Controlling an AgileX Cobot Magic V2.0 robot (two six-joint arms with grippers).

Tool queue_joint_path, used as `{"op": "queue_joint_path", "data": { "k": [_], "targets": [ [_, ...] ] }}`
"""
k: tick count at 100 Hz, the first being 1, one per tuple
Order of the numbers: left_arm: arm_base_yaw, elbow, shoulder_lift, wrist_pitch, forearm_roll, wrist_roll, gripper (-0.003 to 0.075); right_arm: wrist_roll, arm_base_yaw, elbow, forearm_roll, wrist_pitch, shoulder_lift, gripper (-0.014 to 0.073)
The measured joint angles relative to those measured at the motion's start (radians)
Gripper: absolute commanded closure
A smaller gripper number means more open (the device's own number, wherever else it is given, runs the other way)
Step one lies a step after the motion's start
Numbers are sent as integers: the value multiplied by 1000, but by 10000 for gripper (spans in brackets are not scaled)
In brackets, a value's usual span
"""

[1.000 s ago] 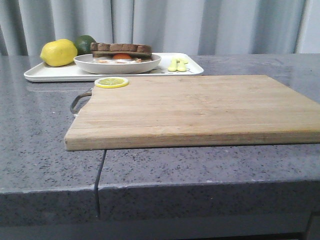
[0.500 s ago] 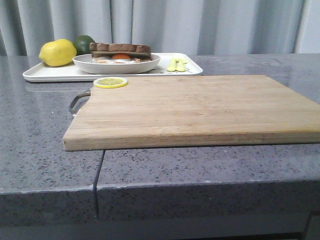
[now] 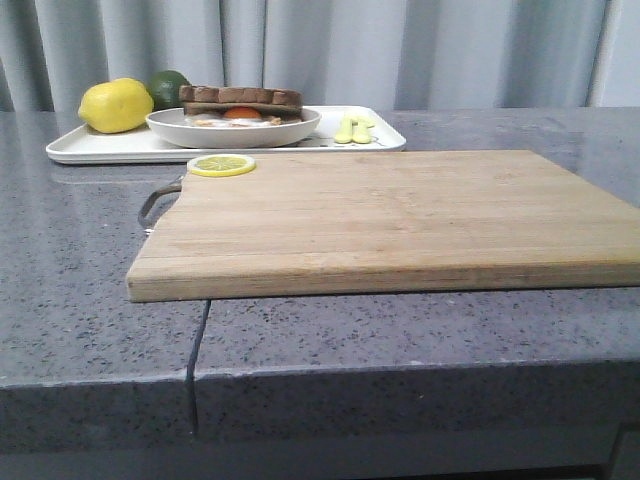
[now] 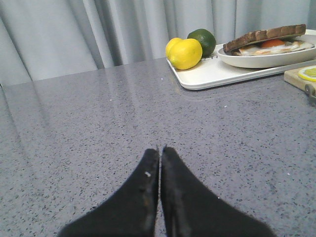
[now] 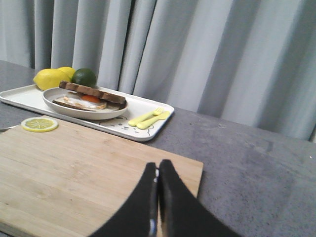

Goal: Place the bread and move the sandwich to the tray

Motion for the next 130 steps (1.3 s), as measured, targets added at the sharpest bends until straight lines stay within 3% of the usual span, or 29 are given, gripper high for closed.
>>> {"op": "queue_joint_path", "data": {
  "k": [22, 54, 82, 130],
  "targets": [
    [0, 0, 0, 0, 0, 0, 740, 234, -111, 23, -224, 60, -47, 664],
    [0, 0, 0, 0, 0, 0, 740, 430, -255, 111, -343, 95, -178, 664],
    [0, 0, 0, 0, 0, 0, 740, 460, -306, 156, -356, 167, -292, 664],
    [0, 0, 0, 0, 0, 0, 740, 465, -306, 160, -358, 210, -300, 664]
  ]
}}
